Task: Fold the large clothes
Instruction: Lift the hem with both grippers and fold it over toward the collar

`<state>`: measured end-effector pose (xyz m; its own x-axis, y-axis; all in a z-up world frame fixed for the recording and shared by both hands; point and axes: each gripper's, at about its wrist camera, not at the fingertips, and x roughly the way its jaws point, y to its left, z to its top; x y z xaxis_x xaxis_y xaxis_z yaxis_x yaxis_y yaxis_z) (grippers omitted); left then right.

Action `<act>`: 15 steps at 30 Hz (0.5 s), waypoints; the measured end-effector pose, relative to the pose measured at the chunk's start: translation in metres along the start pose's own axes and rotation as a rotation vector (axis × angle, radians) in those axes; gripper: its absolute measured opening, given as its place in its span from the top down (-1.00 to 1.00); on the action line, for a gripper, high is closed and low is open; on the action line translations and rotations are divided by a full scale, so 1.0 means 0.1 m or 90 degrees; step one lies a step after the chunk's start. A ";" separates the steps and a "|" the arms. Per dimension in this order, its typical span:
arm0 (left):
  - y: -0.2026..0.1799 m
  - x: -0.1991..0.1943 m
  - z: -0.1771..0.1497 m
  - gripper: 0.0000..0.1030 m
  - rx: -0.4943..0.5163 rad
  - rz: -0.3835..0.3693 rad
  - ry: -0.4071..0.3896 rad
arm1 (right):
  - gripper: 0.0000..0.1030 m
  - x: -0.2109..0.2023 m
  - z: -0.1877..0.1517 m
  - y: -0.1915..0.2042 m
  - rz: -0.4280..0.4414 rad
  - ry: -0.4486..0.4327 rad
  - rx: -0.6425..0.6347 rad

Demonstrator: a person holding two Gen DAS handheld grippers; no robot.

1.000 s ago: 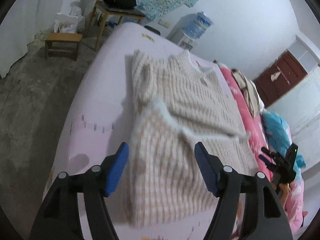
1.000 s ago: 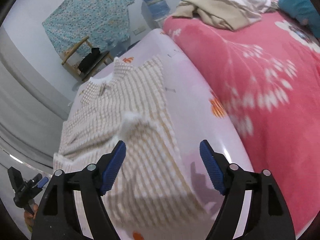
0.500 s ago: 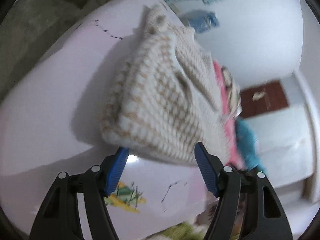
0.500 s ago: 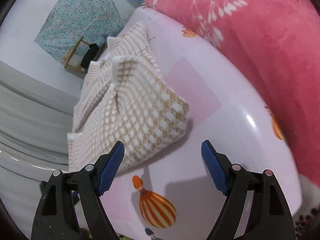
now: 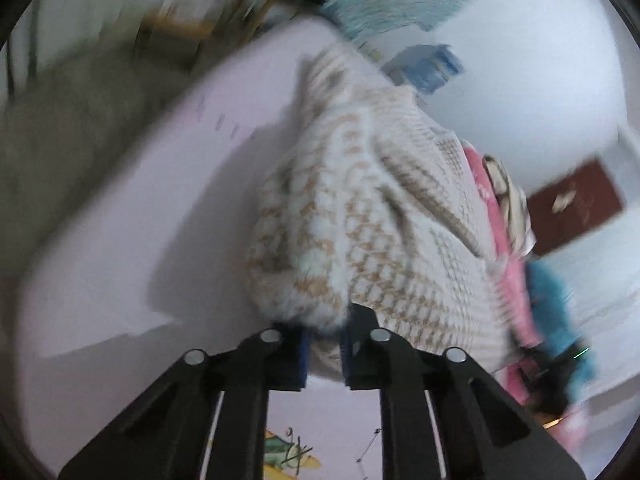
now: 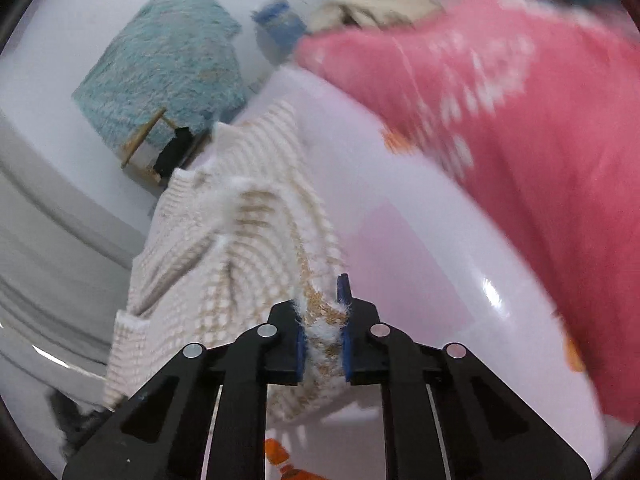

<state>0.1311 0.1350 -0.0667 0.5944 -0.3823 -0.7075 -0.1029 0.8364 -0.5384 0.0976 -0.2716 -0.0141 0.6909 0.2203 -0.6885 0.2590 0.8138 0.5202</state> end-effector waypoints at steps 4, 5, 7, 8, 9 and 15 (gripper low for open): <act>-0.25 -0.44 -0.07 0.84 0.089 0.015 -0.064 | 0.81 -0.46 0.01 0.12 0.016 -0.033 -0.031; -0.25 -0.50 -0.08 0.84 0.090 0.014 -0.067 | 0.81 -0.54 -0.01 0.12 0.021 -0.032 -0.031; -0.18 -0.67 -0.08 0.84 0.082 0.012 -0.059 | 0.81 -0.64 -0.06 0.09 0.034 -0.023 -0.022; -0.12 -0.73 -0.09 0.84 0.070 0.001 -0.051 | 0.80 -0.70 -0.10 0.06 0.039 -0.015 -0.012; -0.09 -0.77 -0.10 0.84 0.062 -0.008 -0.042 | 0.80 -0.75 -0.14 0.02 0.040 -0.009 -0.005; 0.37 -0.55 -0.31 0.63 0.005 0.022 0.094 | 0.34 -0.45 -0.37 -0.39 -0.009 0.106 0.050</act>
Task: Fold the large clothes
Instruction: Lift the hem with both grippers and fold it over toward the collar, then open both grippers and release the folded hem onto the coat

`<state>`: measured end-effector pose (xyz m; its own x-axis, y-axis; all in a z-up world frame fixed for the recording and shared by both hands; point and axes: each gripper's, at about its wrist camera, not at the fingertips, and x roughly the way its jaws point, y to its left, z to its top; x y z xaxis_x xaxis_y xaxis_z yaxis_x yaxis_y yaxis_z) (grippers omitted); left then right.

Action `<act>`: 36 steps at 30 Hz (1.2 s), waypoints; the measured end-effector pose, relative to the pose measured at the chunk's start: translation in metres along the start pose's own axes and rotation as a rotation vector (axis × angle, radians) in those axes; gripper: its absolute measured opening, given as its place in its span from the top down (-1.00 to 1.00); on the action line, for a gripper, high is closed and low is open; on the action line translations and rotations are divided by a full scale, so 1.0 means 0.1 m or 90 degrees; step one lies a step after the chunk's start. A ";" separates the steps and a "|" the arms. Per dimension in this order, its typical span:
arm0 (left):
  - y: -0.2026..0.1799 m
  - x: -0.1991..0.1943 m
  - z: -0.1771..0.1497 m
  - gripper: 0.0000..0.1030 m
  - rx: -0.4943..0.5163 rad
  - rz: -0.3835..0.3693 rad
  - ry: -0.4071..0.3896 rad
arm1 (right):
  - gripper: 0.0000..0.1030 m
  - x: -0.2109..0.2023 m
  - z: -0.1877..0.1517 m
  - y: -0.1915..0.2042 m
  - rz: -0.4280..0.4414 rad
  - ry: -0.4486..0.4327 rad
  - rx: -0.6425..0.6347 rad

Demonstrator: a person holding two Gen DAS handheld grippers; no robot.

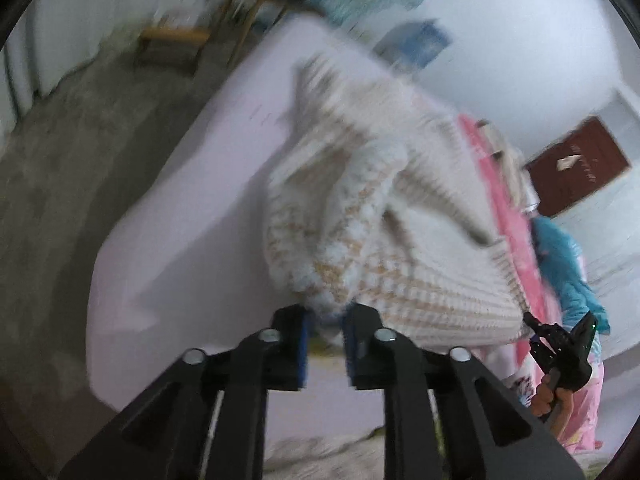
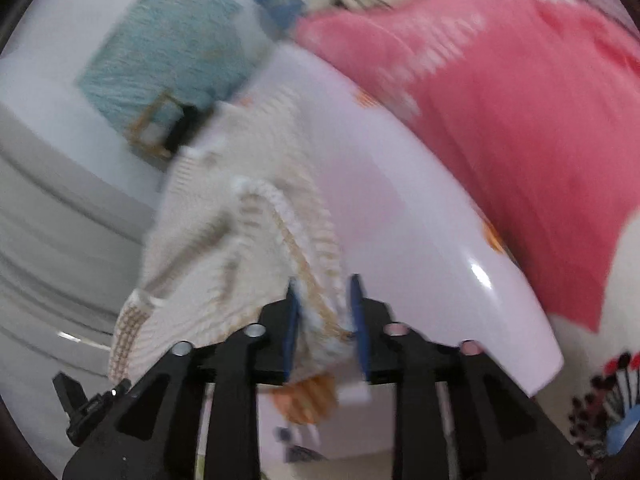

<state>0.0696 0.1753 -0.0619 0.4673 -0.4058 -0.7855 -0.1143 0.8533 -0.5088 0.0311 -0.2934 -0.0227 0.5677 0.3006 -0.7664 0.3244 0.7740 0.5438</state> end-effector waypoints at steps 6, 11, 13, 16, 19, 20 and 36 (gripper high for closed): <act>0.10 -0.35 0.12 0.37 0.012 0.039 -0.069 | -0.02 -0.46 0.15 -0.04 -0.071 -0.076 -0.036; -0.09 -0.49 0.35 0.33 0.064 0.019 -0.139 | 0.00 -0.26 0.11 0.66 -0.007 -0.047 -0.203; -0.36 -0.30 0.39 0.33 0.112 -0.034 -0.108 | 0.03 -0.06 0.01 1.01 0.029 -0.019 -0.281; -0.78 0.13 0.34 0.33 0.189 -0.111 -0.032 | 0.12 0.36 -0.28 1.49 0.054 0.049 -0.415; -1.00 0.65 0.18 0.32 0.261 -0.092 0.045 | 0.19 0.76 -0.49 1.57 0.036 0.110 -0.465; -0.99 0.81 0.15 0.32 0.267 -0.062 0.067 | 0.19 0.88 -0.55 1.53 0.014 0.124 -0.477; -1.07 1.05 0.48 0.36 0.262 0.004 0.008 | 0.77 1.15 -0.18 1.45 0.065 0.132 -0.360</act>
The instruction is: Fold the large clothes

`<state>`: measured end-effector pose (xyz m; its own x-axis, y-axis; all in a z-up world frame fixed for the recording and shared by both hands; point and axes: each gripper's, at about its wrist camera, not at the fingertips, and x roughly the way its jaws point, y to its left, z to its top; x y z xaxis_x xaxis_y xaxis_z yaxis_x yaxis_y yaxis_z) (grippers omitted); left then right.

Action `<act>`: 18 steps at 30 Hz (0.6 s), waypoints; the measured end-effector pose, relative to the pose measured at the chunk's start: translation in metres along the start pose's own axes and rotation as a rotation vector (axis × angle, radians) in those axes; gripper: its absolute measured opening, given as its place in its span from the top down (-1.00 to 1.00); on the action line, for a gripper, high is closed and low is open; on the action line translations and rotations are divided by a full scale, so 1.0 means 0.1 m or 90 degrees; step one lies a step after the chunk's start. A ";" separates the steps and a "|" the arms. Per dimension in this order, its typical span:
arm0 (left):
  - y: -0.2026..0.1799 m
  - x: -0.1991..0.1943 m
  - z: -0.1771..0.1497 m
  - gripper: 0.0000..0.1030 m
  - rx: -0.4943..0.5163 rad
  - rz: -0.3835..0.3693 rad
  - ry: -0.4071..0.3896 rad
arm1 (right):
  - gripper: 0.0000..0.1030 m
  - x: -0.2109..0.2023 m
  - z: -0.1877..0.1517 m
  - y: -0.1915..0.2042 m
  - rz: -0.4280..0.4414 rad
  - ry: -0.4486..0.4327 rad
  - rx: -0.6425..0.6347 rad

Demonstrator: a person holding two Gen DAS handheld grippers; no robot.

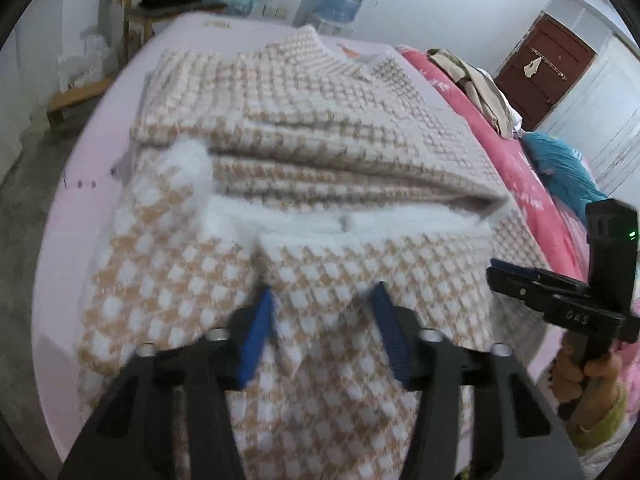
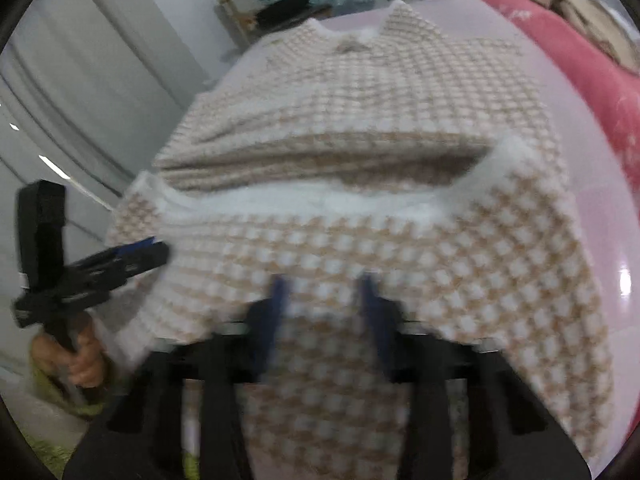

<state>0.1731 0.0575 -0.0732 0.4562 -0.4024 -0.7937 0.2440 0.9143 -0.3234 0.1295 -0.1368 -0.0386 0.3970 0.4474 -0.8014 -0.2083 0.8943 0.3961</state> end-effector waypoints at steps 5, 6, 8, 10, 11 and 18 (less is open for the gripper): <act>-0.02 -0.11 0.05 0.90 0.018 0.007 -0.039 | 0.97 -0.13 0.07 0.20 -0.046 -0.049 -0.035; -0.03 -0.17 0.09 0.90 0.026 0.005 -0.061 | 0.97 -0.19 0.11 0.22 -0.049 -0.063 -0.037; -0.03 -0.24 0.15 0.90 0.029 0.007 -0.085 | 0.97 -0.24 0.18 0.21 -0.050 -0.085 -0.038; 0.03 -0.15 0.21 0.90 0.015 0.007 -0.075 | 0.97 -0.17 0.22 0.17 -0.060 -0.089 -0.037; 0.07 -0.10 0.20 0.89 0.011 0.010 -0.063 | 0.97 -0.11 0.22 0.15 -0.061 -0.083 -0.035; 0.23 -0.15 0.16 0.76 -0.009 -0.006 -0.053 | 0.46 -0.18 0.26 -0.10 -0.059 -0.080 0.010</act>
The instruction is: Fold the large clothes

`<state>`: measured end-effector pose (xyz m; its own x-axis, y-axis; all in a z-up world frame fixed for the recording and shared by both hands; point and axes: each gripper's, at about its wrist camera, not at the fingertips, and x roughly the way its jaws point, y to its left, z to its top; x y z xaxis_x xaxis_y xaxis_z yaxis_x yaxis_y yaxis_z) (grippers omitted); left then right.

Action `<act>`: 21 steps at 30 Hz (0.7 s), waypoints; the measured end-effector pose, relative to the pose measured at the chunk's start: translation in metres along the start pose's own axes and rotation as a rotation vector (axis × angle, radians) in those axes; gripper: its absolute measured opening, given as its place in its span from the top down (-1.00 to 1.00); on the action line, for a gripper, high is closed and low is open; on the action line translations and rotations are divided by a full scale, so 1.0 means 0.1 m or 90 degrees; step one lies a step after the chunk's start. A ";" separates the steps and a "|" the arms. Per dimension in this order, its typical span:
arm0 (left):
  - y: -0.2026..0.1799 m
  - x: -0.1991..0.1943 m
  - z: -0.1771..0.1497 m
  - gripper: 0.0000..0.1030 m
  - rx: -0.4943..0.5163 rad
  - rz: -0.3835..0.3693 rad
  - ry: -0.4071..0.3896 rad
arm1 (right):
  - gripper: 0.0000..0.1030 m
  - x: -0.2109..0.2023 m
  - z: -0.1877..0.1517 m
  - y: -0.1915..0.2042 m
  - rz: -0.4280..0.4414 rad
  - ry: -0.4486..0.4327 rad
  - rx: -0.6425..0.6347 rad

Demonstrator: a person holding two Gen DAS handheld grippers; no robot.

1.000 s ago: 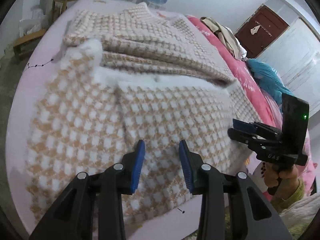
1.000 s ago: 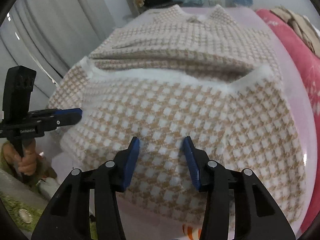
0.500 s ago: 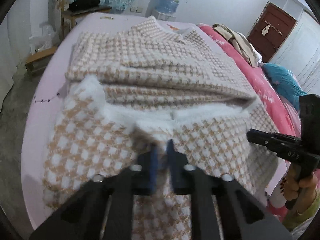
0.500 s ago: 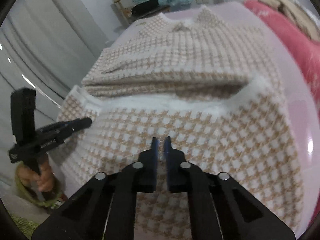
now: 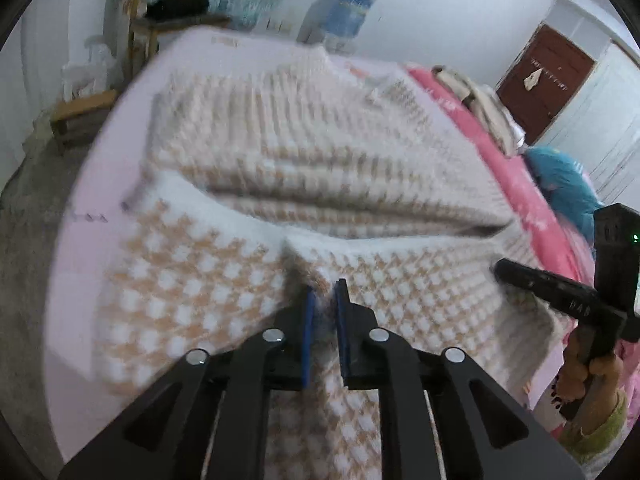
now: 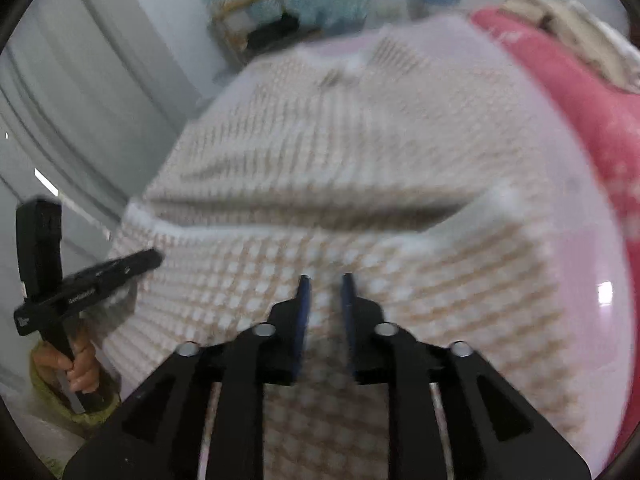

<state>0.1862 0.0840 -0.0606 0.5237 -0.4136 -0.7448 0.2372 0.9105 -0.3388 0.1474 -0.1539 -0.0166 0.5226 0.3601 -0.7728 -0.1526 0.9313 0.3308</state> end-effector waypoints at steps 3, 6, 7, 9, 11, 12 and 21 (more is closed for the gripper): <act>0.15 -0.16 0.03 0.69 -0.007 0.035 -0.042 | 0.24 -0.24 0.05 -0.24 -0.055 -0.058 0.018; 0.47 -0.06 0.04 0.69 -0.075 0.064 -0.029 | 0.27 -0.11 0.12 -0.54 -0.099 -0.053 0.046; 0.54 -0.03 0.04 0.69 -0.096 0.052 -0.029 | 0.43 -0.04 0.13 -0.61 -0.108 -0.046 0.052; 0.76 0.05 -0.03 0.69 -0.155 -0.001 -0.037 | 0.71 0.16 0.12 -0.76 -0.136 -0.023 0.069; 0.84 0.02 -0.07 0.73 -0.178 -0.023 -0.049 | 0.79 0.16 0.13 -0.79 -0.131 -0.031 0.077; 0.84 0.01 -0.08 0.73 -0.179 -0.023 -0.049 | 0.83 0.14 0.12 -0.81 -0.129 -0.031 0.088; 0.46 -0.32 0.05 0.70 -0.132 -0.005 -0.091 | 0.37 -0.26 0.20 -0.37 -0.058 -0.086 0.063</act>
<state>0.1847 0.1390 -0.0492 0.6362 -0.4034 -0.6577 0.0767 0.8813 -0.4663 0.1564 -0.1991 0.0025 0.6398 0.2573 -0.7242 -0.0198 0.9475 0.3191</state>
